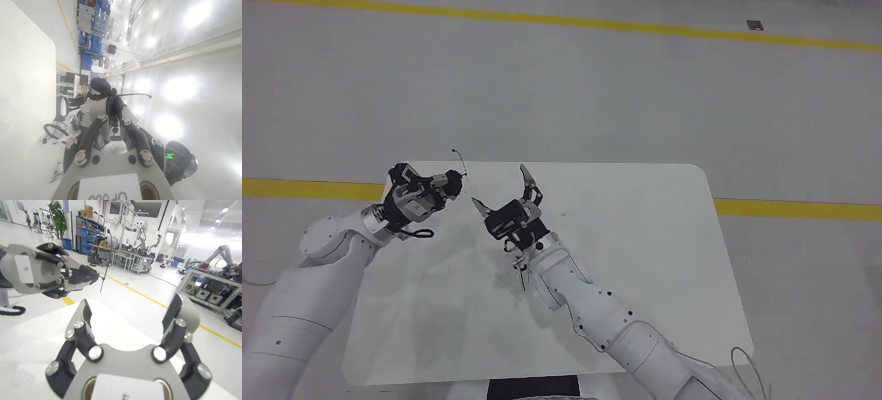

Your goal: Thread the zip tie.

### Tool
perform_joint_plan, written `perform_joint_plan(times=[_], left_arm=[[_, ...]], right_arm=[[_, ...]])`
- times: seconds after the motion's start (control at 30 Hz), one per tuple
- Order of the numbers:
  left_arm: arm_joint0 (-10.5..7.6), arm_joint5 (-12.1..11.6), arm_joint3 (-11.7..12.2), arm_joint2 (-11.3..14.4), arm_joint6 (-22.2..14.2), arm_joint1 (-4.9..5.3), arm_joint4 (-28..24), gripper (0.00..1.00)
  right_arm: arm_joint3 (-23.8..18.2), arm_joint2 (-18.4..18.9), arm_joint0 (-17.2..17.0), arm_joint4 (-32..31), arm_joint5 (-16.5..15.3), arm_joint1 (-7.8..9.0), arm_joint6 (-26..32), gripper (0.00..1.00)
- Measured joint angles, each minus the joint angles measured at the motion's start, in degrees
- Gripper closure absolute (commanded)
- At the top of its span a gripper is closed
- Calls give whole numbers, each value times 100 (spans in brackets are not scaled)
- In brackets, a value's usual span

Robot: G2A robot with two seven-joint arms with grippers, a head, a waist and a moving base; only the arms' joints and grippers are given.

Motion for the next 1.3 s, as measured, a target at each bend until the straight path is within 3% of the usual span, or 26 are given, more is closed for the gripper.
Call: perform_joint_plan(times=[0.1, 0.37, 0.4, 0.47, 0.5, 0.6, 0.7, 1.07, 1.3], left_arm=[[-30, 260, 73, 9, -6, 5, -36, 100], [-52, 281, 93, 17, 48, 10, 126, 100], [-27, 381, 109, 33, 107, -12, 27, 100], [-10, 801, 164, 39, 178, -61, -448, 100], [-15, 1145, 216, 33, 196, -84, -948, 100], [-35, 1811, 332, 23, 198, -107, -1936, 100], [-36, 2184, 413, 19, 282, -121, -2354, 100], [-39, 2240, 329, 65, 258, -124, -2283, 100], [123, 2262, 88, 188, 317, -111, -2555, 100]], right_arm=[[-7, -268, 100, 0, 173, 150, -11, 0], [-9, -295, 106, 0, 180, 166, -14, 0], [-15, -291, 99, 1, 174, 166, -12, 0], [-43, -264, 65, 2, 126, 165, -5, 0], [-51, -249, 53, 1, 81, 165, -10, 0], [-69, -214, 20, 0, 2, 158, -64, 0], [-69, -176, -3, 0, -61, 145, -93, 0], [-64, -116, -39, 28, -107, 112, -116, 0], [-120, -96, -36, -1, 97, 67, -236, 0]])
